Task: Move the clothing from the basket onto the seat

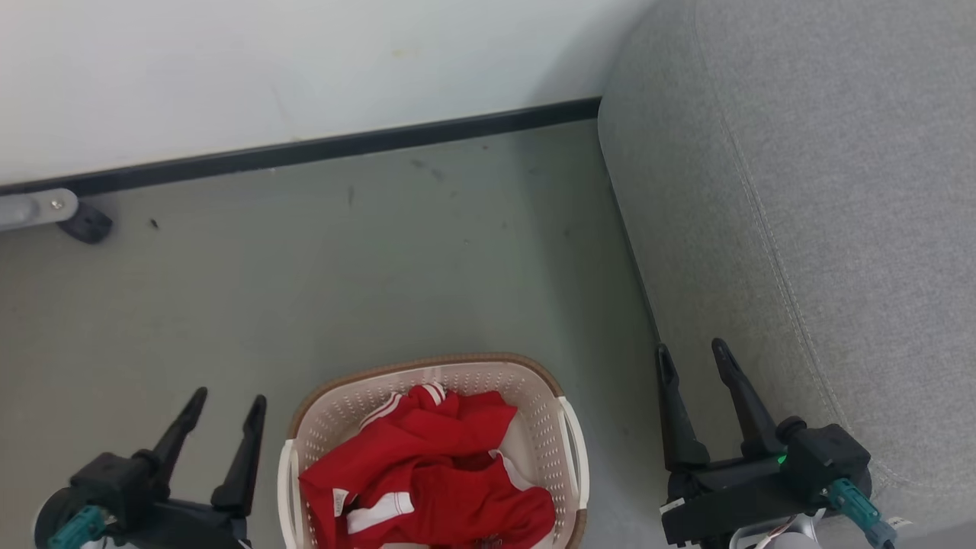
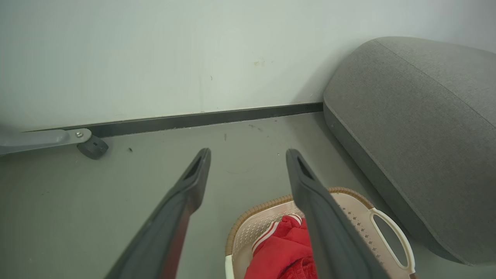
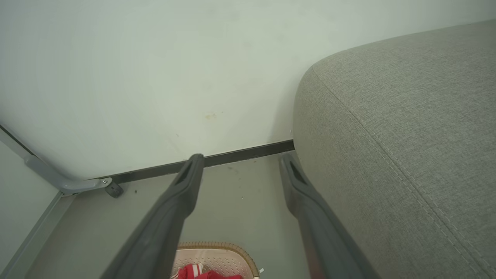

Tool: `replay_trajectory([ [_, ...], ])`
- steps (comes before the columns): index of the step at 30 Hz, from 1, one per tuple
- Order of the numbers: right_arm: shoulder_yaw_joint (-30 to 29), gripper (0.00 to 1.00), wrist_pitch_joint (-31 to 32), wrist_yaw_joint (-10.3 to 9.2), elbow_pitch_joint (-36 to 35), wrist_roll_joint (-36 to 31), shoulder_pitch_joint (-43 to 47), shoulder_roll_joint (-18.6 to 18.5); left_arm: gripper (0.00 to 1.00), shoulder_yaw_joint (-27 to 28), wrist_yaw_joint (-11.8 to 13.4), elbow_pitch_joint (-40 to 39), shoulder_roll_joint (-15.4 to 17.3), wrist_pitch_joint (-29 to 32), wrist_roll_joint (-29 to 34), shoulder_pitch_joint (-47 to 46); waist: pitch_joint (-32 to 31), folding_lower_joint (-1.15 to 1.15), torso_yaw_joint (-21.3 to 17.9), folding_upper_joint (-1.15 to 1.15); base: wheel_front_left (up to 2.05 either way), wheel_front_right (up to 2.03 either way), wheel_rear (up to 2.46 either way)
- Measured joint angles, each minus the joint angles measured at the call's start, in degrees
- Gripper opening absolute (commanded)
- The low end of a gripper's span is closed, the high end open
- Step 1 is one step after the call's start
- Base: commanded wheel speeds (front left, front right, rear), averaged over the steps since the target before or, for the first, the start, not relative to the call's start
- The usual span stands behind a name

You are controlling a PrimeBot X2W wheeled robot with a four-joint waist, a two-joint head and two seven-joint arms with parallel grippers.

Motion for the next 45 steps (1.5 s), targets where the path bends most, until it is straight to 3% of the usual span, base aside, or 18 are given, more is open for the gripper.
replay_trajectory([
  [11, 2.58, 1.0, -0.38, -0.59, -1.35, -0.88, -1.14, 0.37, 1.0, -5.64, 0.0, 0.26, 3.61, 0.07, -0.81, -2.73, 6.01, 0.0, -2.6, 0.0, 0.0, 0.0, 0.0],
  [19, 5.55, 1.0, -0.38, -2.09, -3.39, 0.75, -2.14, 0.43, 1.0, -9.51, 0.0, 1.24, 5.54, 0.26, -1.2, -6.44, 10.27, 0.0, -4.61, 0.0, 0.0, 0.0, 0.0],
  [45, 8.73, 1.0, -0.4, -3.1, -5.87, 4.27, -4.88, 0.45, 1.0, -23.06, 0.0, 11.0, 3.63, 5.49, -0.33, -16.49, 18.11, -0.01, -6.46, 0.0, 0.0, 0.0, 0.0],
])
